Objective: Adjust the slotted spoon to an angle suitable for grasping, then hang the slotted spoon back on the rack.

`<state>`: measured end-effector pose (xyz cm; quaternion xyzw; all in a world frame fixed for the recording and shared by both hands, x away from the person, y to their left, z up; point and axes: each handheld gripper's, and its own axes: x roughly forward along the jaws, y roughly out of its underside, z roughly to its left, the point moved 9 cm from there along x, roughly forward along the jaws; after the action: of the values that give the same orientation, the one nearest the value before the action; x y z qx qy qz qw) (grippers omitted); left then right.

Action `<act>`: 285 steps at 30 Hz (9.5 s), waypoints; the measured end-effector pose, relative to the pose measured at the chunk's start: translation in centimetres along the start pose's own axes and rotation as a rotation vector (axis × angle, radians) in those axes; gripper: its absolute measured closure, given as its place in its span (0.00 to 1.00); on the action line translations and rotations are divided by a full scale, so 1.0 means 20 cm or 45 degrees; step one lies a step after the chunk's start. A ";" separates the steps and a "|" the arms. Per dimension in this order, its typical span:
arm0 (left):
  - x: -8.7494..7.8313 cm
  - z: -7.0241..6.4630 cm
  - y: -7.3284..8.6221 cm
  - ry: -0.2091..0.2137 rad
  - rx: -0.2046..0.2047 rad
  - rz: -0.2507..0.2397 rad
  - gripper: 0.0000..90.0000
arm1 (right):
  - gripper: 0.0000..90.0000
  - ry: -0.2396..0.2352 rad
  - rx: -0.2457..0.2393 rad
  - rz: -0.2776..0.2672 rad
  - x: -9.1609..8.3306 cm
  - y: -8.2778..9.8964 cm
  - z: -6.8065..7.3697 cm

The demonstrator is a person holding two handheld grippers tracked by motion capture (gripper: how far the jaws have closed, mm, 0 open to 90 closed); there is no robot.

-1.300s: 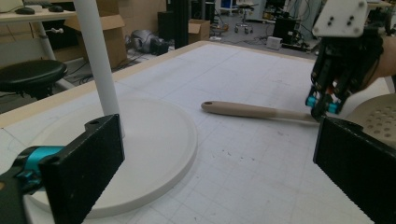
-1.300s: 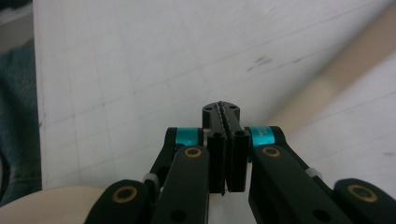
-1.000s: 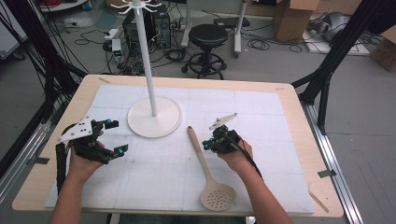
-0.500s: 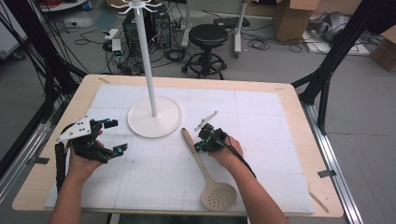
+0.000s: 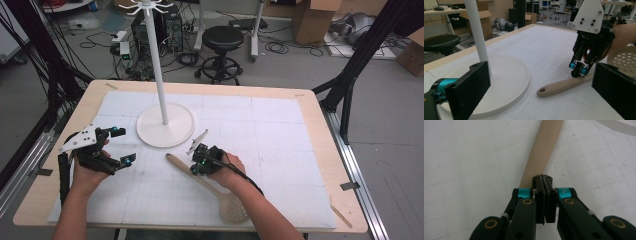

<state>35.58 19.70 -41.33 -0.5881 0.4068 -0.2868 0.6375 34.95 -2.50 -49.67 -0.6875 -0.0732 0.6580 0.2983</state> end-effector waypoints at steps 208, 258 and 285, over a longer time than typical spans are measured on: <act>-0.03 -0.03 -0.05 0.023 0.015 -0.034 0.03 | 0.85 0.177 0.038 -0.528 -0.95 -0.57 -0.49; -0.04 -0.04 -0.06 0.028 0.028 -0.047 0.03 | 0.84 0.188 0.050 -0.485 -0.99 -1.04 -0.60; -0.01 -0.07 -0.05 0.037 0.048 -0.002 0.03 | 0.41 0.182 0.054 -0.618 -1.06 -0.74 -0.47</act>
<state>34.41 19.03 -40.20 -0.5721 0.4100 -0.3036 0.6422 45.52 -3.91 -24.37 -0.6882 -0.2011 0.5181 0.4664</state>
